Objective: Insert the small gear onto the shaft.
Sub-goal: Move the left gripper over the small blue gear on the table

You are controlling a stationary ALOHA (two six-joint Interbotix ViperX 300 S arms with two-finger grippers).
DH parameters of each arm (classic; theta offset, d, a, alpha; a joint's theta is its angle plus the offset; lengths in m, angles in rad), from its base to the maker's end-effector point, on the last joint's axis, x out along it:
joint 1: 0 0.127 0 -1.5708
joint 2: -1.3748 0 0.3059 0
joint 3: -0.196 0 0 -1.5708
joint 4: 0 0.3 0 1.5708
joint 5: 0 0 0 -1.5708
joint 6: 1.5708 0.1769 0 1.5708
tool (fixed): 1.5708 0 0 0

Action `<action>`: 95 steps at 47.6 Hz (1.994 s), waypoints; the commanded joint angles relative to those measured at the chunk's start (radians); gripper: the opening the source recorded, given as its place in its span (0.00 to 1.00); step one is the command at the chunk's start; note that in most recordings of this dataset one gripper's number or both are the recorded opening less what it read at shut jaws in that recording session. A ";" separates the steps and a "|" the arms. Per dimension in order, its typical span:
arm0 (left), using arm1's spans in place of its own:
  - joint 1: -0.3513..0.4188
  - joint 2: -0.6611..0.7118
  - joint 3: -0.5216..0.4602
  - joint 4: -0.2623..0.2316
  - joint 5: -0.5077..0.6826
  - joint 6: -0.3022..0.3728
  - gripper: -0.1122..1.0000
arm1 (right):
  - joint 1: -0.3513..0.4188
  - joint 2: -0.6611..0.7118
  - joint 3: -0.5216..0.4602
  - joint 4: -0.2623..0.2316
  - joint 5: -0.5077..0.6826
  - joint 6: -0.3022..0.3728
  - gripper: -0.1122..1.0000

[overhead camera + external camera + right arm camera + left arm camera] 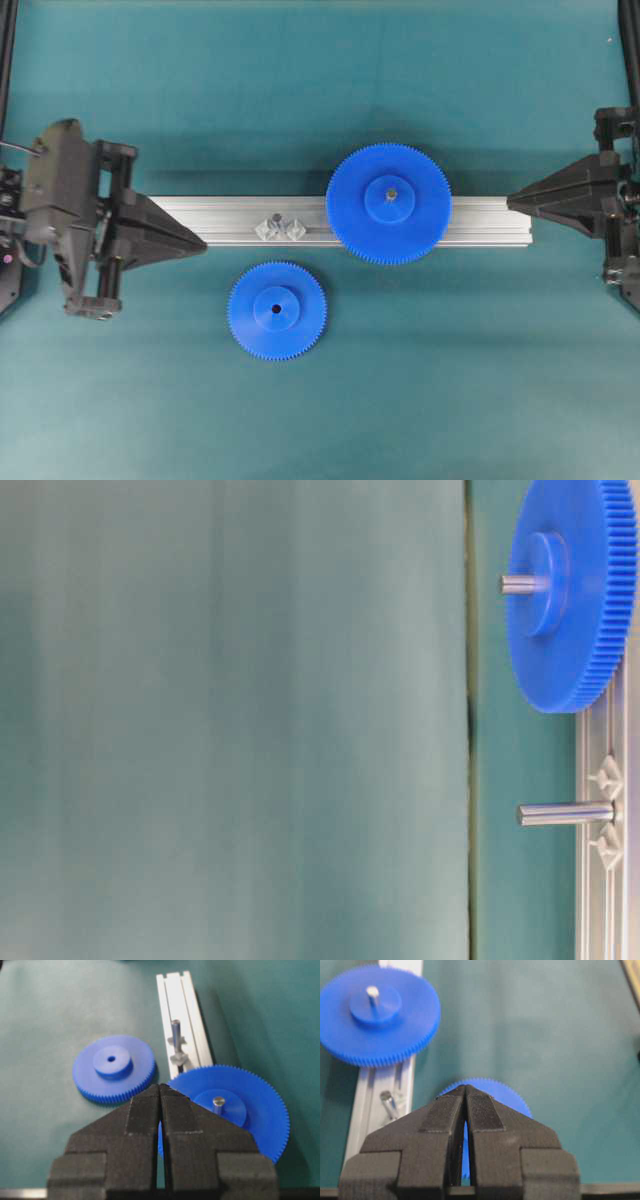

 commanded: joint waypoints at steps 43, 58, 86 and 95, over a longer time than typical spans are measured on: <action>-0.038 0.385 -0.337 0.003 0.360 -0.060 0.10 | -0.028 0.061 0.020 -0.005 0.054 0.006 0.12; -0.075 0.492 -0.385 0.003 0.367 -0.058 0.10 | -0.029 0.063 0.028 -0.005 0.058 0.006 0.12; -0.080 0.635 -0.456 0.008 0.368 -0.043 0.10 | -0.034 0.061 0.034 -0.005 0.058 0.006 0.12; -0.080 0.647 -0.465 0.008 0.368 -0.043 0.10 | -0.032 0.061 0.034 -0.005 0.057 0.006 0.12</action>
